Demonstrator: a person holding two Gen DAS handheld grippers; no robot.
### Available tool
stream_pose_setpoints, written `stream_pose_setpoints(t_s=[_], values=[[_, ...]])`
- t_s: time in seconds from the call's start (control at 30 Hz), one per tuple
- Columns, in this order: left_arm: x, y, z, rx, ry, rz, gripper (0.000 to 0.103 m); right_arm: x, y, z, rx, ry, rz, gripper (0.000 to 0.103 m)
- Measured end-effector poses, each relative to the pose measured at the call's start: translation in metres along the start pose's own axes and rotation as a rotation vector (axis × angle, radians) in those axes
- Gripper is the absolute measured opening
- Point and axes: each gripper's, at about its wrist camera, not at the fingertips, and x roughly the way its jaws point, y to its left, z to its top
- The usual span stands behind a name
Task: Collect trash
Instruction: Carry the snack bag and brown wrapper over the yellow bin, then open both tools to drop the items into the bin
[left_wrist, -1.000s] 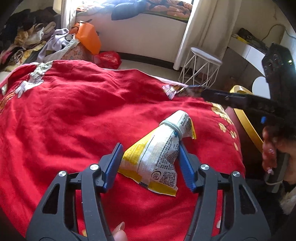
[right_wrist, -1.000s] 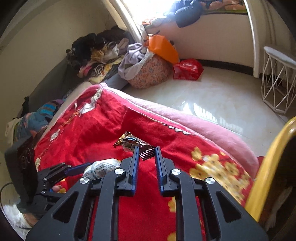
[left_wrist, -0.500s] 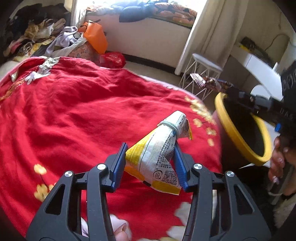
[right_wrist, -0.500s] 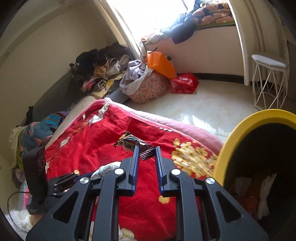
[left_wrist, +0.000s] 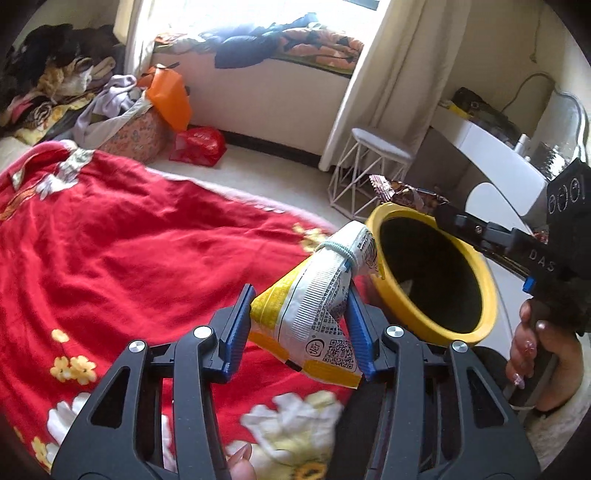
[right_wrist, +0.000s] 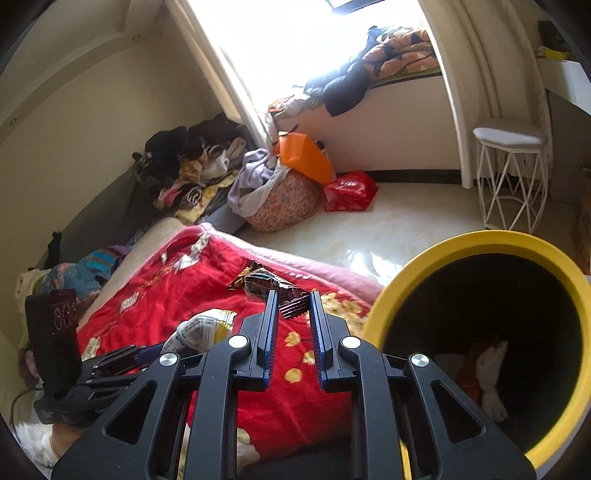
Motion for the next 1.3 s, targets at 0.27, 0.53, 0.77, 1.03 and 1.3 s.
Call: stream_pose_setpoints(t_s=[0.27, 0.53, 0.77, 1.03, 1.3], values=[[-0.003, -0.032, 0.005, 0.037, -0.021, -0.036, 0.04, -0.03, -0.025, 0.003, 0.041, -0.053, -0.053, 0.016], [0.002, -0.061, 0.007, 0.093, -0.03, -0.045, 0.04, -0.051, -0.055, 0.002, 0.087, -0.09, -0.131, 0.016], [0.014, -0.092, 0.008, 0.138, -0.016, -0.077, 0.04, -0.062, -0.084, 0.0, 0.118, -0.111, -0.233, 0.016], [0.032, -0.122, 0.008, 0.194, 0.006, -0.096, 0.04, -0.069, -0.116, -0.007, 0.165, -0.115, -0.335, 0.016], [0.057, -0.143, 0.007, 0.239, 0.038, -0.097, 0.041, -0.067, -0.14, -0.015, 0.224, -0.094, -0.388, 0.016]])
